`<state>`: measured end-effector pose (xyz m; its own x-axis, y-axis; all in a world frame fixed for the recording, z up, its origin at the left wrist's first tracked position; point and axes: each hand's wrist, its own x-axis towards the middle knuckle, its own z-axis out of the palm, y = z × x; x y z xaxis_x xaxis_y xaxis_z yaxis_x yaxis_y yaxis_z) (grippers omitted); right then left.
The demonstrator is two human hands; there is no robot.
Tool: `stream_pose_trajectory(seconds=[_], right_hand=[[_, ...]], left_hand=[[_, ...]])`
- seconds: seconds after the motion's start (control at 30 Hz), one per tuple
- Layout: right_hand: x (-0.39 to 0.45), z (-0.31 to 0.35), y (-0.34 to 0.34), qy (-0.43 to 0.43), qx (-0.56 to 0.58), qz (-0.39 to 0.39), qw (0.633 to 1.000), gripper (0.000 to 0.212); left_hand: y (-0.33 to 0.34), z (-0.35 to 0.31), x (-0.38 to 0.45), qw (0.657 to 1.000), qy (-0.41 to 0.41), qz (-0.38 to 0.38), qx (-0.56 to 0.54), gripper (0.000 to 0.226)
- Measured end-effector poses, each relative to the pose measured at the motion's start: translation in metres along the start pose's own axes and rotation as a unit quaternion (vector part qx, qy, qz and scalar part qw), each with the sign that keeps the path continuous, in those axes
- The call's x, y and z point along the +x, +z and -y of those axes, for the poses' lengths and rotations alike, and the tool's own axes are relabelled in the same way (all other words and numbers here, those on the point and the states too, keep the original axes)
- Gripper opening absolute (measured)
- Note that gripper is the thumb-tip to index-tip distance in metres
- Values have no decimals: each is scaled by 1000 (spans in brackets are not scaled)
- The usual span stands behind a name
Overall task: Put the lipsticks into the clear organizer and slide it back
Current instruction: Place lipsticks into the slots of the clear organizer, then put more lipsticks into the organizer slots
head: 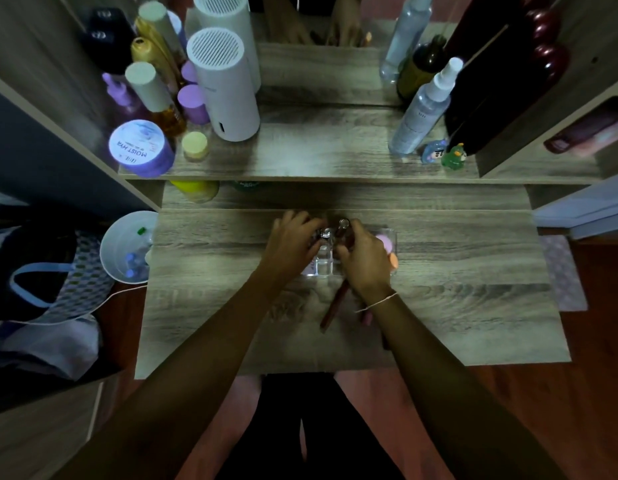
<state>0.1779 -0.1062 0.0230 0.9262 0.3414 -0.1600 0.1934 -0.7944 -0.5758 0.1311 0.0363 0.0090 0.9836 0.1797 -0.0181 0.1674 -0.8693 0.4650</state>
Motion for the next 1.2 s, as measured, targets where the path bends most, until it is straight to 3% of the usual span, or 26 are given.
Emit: stream_pose_trajectory(seconds=[0.13, 0.3, 0.47, 0.7, 0.93, 1.2], right_hand=[[-6, 3, -9, -8, 12, -8, 1000, 41], [-36, -2, -34, -42, 85, -65, 993, 28], [-75, -45, -53, 7, 95, -134, 986, 14], [-100, -102, -37, 134, 52, -63, 988, 16], [-105, -107, -14, 160, 47, -22, 986, 17], [-106, -102, -9, 151, 22, -5, 988, 22]], left_hand=[[-3, -4, -7, 999, -18, -38, -25, 47], [-1, -17, -43, 995, 0, -87, -42, 33], [13, -30, -81, 997, 44, -30, -63, 22], [34, -51, -89, 994, -4, 41, -103, 16], [52, -60, -84, 989, -86, 93, -77, 32], [55, -57, -84, 987, -98, 98, -77, 25]])
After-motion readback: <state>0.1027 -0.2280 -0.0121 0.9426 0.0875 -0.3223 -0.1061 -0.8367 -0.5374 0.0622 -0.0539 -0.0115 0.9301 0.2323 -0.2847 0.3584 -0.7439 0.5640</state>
